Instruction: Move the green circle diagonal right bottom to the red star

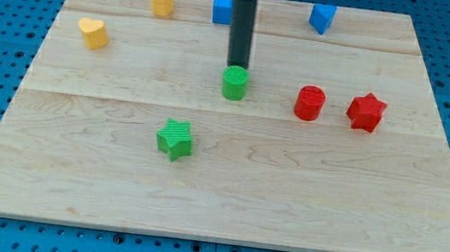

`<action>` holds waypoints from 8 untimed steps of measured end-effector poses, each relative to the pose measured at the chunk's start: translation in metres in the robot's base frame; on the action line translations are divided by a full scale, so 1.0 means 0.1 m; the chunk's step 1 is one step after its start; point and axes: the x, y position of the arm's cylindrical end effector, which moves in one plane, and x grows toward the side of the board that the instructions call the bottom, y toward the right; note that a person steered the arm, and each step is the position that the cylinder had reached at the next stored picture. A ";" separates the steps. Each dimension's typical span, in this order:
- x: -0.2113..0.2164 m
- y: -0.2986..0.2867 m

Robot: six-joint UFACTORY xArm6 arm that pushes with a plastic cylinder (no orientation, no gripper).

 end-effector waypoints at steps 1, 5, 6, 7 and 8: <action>0.38 -0.07; 1.05 1.69; 0.94 2.32; 0.56 1.54; 0.13 0.49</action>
